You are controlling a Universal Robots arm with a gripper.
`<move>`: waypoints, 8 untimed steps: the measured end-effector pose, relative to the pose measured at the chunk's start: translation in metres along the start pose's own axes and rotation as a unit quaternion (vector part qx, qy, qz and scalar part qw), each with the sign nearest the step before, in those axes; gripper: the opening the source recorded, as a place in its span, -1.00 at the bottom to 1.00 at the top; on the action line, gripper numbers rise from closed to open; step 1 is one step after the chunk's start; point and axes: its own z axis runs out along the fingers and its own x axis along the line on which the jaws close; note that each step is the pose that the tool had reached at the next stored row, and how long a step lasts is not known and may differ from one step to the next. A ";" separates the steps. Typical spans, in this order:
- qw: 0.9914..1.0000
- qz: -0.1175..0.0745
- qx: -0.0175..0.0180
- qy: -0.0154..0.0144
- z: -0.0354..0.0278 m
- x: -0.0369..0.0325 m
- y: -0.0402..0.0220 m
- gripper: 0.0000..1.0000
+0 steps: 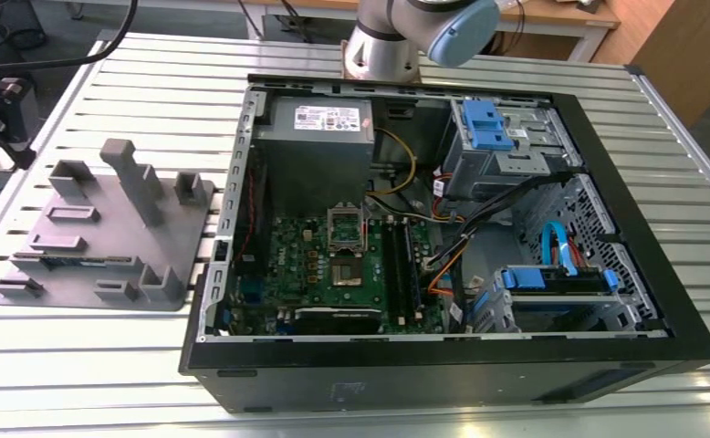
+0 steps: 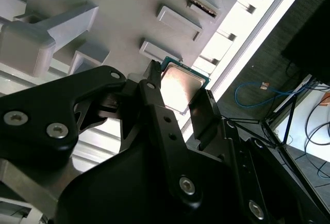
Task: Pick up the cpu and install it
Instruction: 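Pick up the cpu and move it towards the insertion slot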
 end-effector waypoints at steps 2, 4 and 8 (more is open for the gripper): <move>1.000 0.000 0.000 0.000 -0.0006 0.0000 0.0000 -0.06; 1.000 0.000 0.000 0.000 -0.0011 0.0000 0.0000 -0.06; 1.000 0.000 0.000 0.000 -0.0024 0.0000 0.0000 -0.06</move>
